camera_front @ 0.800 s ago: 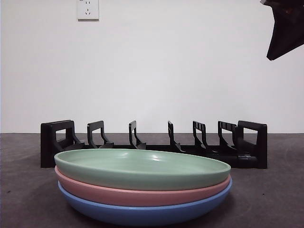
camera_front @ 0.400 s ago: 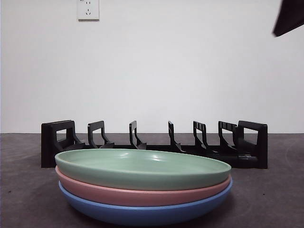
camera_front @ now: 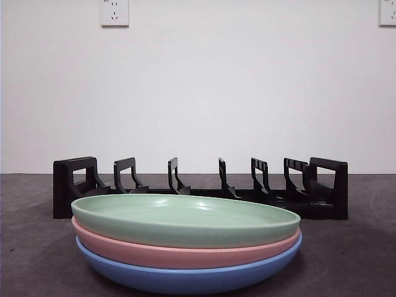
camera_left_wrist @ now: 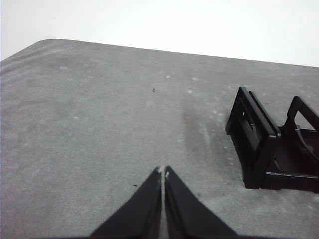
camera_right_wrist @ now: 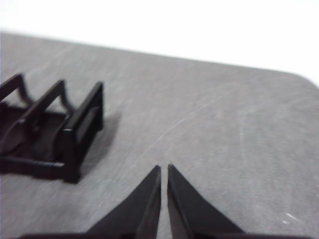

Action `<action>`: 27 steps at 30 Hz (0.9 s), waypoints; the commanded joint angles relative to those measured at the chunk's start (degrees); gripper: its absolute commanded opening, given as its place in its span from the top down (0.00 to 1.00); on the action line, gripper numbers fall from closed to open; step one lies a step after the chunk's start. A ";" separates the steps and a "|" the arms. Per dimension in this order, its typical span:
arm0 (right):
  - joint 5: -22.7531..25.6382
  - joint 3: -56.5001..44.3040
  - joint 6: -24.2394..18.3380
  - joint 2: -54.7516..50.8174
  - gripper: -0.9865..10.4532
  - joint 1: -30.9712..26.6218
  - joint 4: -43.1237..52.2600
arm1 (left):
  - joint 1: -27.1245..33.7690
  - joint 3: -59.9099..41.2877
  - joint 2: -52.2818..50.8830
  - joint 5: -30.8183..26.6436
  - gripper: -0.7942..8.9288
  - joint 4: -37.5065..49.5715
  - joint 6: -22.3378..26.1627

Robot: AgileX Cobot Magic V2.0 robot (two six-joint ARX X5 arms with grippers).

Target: Place the plate

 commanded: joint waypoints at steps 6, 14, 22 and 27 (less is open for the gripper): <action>1.53 -1.95 2.32 -5.25 0.90 -1.64 -3.13 | 0.09 -1.09 -0.13 0.13 0.91 -0.26 -0.48; 1.51 -1.95 2.67 -5.25 0.90 -1.73 -2.01 | 0.09 -1.09 -0.13 0.13 0.91 -0.24 -0.48; 1.51 -1.95 2.67 -5.25 0.90 -1.73 -0.74 | 0.09 -1.09 -0.13 0.13 0.91 -0.26 -0.48; 1.51 -1.95 2.67 -5.25 0.90 -1.73 -0.72 | 0.09 -1.09 -0.13 0.13 0.91 -0.26 -0.48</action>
